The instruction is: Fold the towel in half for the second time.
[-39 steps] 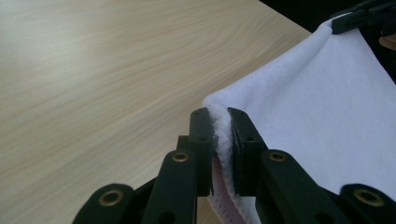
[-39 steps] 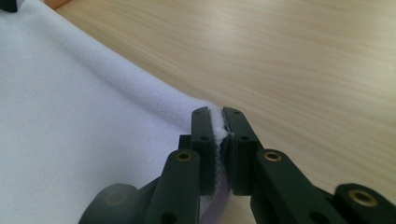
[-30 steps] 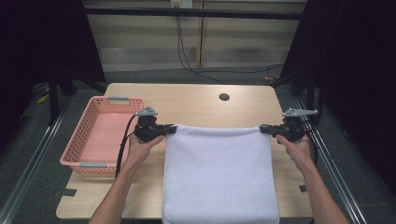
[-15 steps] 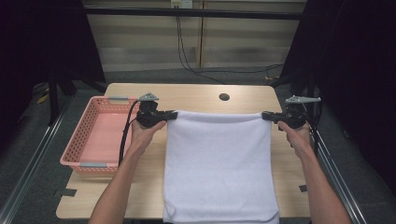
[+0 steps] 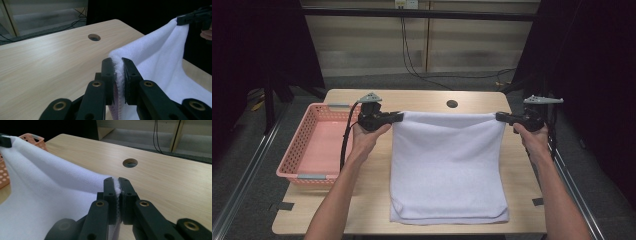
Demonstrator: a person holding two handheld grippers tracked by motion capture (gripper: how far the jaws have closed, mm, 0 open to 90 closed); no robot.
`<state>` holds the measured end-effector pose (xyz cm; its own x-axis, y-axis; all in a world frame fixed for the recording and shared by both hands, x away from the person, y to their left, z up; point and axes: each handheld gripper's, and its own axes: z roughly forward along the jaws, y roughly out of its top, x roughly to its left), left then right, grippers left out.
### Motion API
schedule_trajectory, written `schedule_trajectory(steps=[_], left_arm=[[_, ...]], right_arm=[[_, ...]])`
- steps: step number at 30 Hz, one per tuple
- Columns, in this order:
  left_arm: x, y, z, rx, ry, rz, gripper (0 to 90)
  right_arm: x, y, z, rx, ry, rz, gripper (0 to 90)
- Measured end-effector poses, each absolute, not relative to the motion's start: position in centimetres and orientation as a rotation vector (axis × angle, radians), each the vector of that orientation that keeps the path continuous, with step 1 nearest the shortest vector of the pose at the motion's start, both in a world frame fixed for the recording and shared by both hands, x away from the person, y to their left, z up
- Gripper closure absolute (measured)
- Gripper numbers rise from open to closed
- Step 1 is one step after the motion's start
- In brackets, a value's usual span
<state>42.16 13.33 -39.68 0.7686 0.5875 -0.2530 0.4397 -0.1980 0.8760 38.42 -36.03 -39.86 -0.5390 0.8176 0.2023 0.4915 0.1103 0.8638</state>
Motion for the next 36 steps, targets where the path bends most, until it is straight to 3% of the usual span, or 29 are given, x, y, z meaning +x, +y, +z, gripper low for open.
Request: schedule_trajectory(steps=[15,21,36], left_arm=[[35.5,14.5,-39.6,1.843,0.682,0.159,81.1],[32.4,15.2,-41.3,1.824,0.683,0.116,80.6],[27.2,16.3,-46.1,1.957,0.705,0.017,78.8]], right_arm=[[31.1,-36.2,-40.2,1.192,2.115,1.498,85.3],[27.7,-35.8,-40.9,1.174,2.146,1.522,84.8],[20.7,-34.7,-45.1,1.179,2.319,1.421,82.1]])
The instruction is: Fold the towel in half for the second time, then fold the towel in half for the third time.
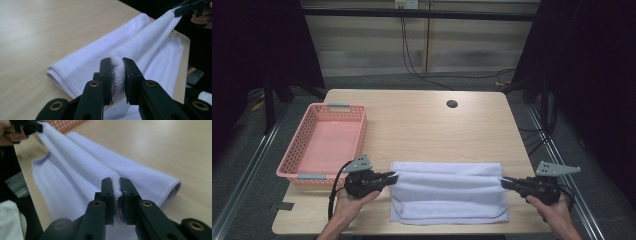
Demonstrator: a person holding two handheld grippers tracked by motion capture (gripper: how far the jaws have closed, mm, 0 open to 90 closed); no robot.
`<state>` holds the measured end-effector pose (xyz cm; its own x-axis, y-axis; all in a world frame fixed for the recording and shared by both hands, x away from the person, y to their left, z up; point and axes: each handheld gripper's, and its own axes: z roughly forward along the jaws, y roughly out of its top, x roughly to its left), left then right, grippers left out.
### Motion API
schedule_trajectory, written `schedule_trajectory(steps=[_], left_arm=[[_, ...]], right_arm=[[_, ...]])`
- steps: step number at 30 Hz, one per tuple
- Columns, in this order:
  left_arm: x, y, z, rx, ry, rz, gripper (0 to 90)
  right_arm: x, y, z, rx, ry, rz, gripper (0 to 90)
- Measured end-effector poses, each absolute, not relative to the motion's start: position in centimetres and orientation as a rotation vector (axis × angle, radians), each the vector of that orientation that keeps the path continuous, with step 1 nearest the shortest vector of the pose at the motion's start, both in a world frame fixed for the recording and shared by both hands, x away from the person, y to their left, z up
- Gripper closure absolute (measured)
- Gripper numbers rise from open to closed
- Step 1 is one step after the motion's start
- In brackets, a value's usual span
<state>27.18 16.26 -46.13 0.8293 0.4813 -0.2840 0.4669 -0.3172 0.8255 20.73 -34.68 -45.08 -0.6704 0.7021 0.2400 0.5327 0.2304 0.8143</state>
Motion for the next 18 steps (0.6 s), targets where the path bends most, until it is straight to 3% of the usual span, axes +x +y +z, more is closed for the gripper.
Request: schedule_trajectory(steps=[7,10,14,18], left_arm=[[25.1,16.6,-46.9,2.003,0.68,-0.033,78.0],[24.3,16.7,-47.2,2.025,0.652,-0.084,73.8],[24.5,17.3,-46.7,1.98,0.662,-0.049,60.7],[26.8,16.3,-46.8,2.006,0.681,-0.01,60.1]], right_arm=[[18.2,-34.7,-46.6,1.234,2.386,1.297,78.7],[17.2,-34.4,-46.8,1.214,2.463,1.285,68.6],[16.7,-34.9,-46.2,1.253,2.386,1.359,54.7],[18.5,-35.1,-46.4,1.308,2.329,1.298,49.5]])
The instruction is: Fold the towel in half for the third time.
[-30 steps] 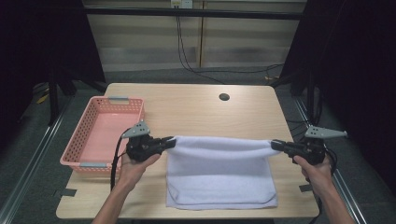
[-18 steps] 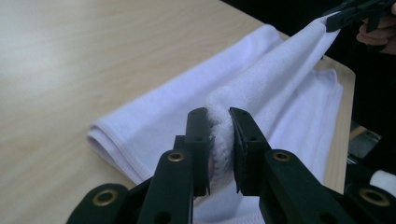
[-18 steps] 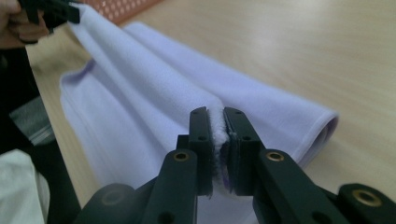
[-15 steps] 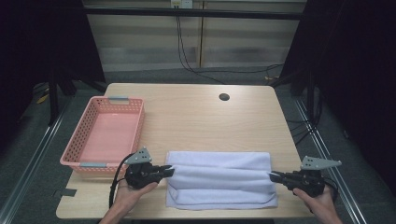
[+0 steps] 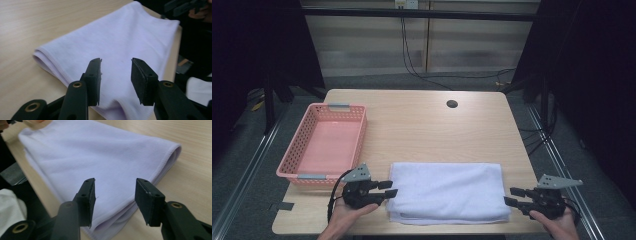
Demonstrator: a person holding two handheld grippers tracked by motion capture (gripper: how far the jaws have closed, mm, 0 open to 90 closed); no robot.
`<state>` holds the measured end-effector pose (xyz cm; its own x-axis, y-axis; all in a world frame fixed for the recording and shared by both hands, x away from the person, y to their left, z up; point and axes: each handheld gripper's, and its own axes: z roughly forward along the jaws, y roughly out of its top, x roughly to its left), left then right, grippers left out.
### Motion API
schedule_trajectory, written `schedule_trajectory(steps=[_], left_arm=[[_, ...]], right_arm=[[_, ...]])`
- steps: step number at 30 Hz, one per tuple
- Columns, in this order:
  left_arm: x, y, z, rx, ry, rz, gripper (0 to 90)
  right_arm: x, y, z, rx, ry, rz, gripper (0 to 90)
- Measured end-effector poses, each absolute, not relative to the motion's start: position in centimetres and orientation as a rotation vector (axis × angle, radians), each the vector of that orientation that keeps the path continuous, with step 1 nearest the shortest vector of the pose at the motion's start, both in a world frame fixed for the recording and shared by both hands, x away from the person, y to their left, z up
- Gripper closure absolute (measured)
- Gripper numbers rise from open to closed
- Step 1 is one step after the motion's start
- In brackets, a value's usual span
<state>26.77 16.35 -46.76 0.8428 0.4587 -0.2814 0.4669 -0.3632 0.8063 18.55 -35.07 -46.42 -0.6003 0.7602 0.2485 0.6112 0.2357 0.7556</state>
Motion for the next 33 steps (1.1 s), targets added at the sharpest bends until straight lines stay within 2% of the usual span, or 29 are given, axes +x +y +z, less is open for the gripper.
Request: schedule_trajectory(steps=[2,6,10,13,16,21,24,27,31,33], left_arm=[[28.0,15.6,-47.3,2.06,0.712,0.041,60.4],[29.7,14.8,-48.7,2.133,0.74,0.03,59.5],[29.7,14.6,-49.4,2.167,0.735,0.008,56.7],[29.6,13.9,-49.6,2.183,0.731,0.03,52.3],[29.8,13.4,-49.7,2.174,0.715,0.029,51.2],[30.8,12.5,-50.0,2.141,0.719,-0.004,50.7],[30.9,11.6,-49.9,2.161,0.711,-0.005,47.8],[30.9,11.4,-49.6,2.168,0.725,-0.012,44.1],[31.3,12.0,-49.4,2.142,0.758,-0.02,46.7],[31.5,12.2,-49.2,2.157,0.768,0.014,51.2]], right_arm=[[19.8,-34.7,-46.9,1.322,2.326,1.24,46.3],[22.6,-33.6,-47.8,1.354,2.328,1.144,43.4],[24.9,-32.9,-48.8,1.377,2.323,1.069,41.2],[25.6,-32.3,-49.5,1.369,2.343,0.966,46.1],[26.2,-32.9,-49.6,1.386,2.335,0.989,57.7],[27.3,-34.4,-49.8,1.437,2.293,1.012,61.1],[27.6,-35.2,-49.8,1.453,2.271,1.0,59.1],[26.9,-35.3,-49.5,1.435,2.252,0.992,50.2],[24.9,-34.9,-48.0,1.401,2.2,1.08,45.7],[23.9,-34.4,-47.2,1.369,2.183,1.109,45.2]])
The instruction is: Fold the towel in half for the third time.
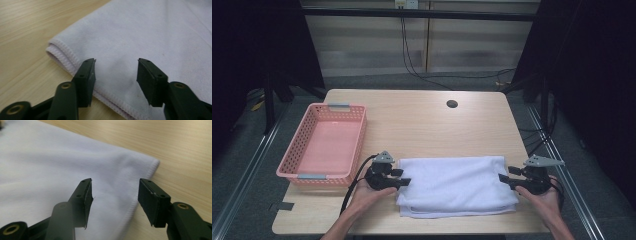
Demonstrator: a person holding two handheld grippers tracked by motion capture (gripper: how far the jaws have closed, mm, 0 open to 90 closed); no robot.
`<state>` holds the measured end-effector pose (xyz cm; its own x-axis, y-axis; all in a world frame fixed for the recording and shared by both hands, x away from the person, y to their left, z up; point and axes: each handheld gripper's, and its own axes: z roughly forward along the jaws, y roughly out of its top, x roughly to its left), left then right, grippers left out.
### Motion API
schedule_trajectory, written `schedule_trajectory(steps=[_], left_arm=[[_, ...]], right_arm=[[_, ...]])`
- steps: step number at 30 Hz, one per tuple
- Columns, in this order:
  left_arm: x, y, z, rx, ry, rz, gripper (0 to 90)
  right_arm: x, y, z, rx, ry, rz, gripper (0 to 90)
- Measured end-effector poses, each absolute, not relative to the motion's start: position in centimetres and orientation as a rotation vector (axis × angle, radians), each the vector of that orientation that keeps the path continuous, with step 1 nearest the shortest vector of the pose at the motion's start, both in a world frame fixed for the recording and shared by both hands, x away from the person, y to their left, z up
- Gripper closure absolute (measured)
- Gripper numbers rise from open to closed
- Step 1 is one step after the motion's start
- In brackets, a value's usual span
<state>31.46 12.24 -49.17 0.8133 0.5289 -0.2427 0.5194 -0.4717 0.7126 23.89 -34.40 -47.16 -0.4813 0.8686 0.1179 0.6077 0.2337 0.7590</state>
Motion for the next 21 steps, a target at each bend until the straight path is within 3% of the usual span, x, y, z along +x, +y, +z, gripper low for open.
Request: schedule_trajectory(steps=[2,8,21], left_arm=[[31.5,12.3,-49.0,2.167,0.776,0.063,56.5],[32.3,12.5,-49.6,2.171,0.791,0.03,63.8],[33.8,11.8,-50.0,2.145,0.796,-0.006,63.0]], right_arm=[[23.1,-33.6,-46.7,1.326,2.203,1.108,44.6],[22.4,-29.8,-46.7,1.239,2.337,1.208,45.2],[23.4,-20.5,-46.9,0.996,2.539,1.267,47.2]])
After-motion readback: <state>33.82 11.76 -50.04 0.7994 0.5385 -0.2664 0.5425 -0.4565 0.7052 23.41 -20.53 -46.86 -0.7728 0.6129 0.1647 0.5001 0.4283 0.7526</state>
